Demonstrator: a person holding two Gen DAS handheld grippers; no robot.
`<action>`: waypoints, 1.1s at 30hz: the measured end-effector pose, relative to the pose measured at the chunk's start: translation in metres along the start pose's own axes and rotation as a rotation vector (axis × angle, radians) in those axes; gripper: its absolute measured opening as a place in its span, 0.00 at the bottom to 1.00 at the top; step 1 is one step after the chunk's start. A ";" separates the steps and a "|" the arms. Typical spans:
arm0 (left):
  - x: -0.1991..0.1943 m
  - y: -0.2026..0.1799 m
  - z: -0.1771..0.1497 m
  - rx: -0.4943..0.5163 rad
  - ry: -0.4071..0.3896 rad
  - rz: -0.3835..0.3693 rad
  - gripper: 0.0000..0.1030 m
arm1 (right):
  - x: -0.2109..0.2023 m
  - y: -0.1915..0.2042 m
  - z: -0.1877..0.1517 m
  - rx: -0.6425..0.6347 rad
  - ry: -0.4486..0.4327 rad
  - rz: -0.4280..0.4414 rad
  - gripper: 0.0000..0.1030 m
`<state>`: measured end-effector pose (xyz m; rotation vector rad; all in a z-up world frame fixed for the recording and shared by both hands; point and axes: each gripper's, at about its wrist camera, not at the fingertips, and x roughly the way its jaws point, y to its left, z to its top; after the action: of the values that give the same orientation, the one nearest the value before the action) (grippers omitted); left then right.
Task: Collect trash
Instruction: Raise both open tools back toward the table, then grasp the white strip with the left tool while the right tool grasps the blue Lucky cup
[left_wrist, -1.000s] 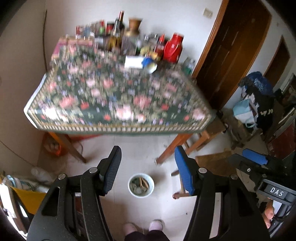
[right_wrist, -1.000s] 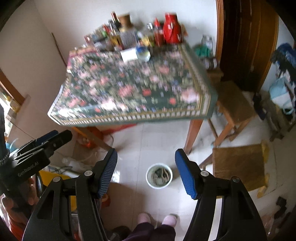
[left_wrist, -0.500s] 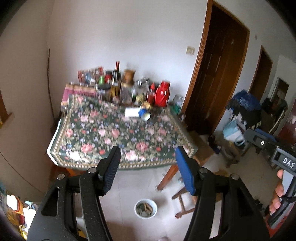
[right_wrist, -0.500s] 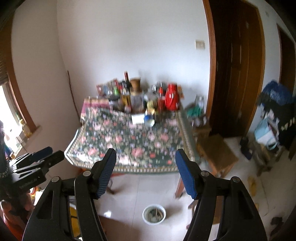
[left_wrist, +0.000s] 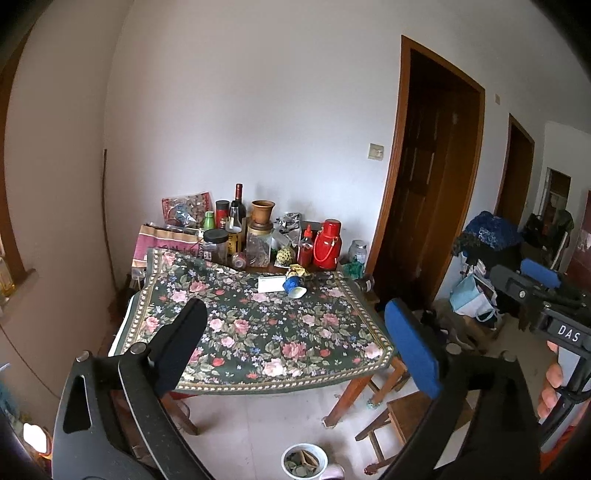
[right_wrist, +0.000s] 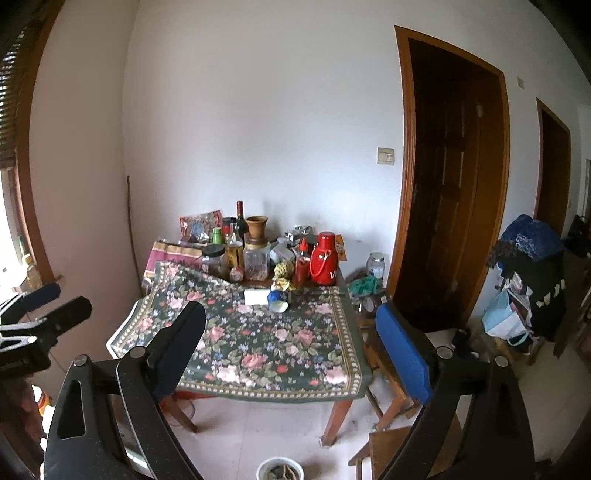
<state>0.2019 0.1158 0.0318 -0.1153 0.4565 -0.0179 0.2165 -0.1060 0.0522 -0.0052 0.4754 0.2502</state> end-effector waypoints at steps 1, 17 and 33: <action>0.007 0.000 0.002 -0.001 -0.001 0.000 0.95 | 0.009 -0.002 0.003 -0.005 -0.015 -0.007 0.96; 0.164 -0.013 0.066 -0.070 -0.015 0.157 0.99 | 0.139 -0.045 0.062 -0.105 -0.018 0.112 1.00; 0.293 0.030 0.083 -0.094 0.110 0.242 0.99 | 0.295 -0.061 0.073 0.007 0.240 0.217 1.00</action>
<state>0.5009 0.1417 -0.0262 -0.1508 0.5786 0.2361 0.5174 -0.0904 -0.0198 0.0238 0.7171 0.4641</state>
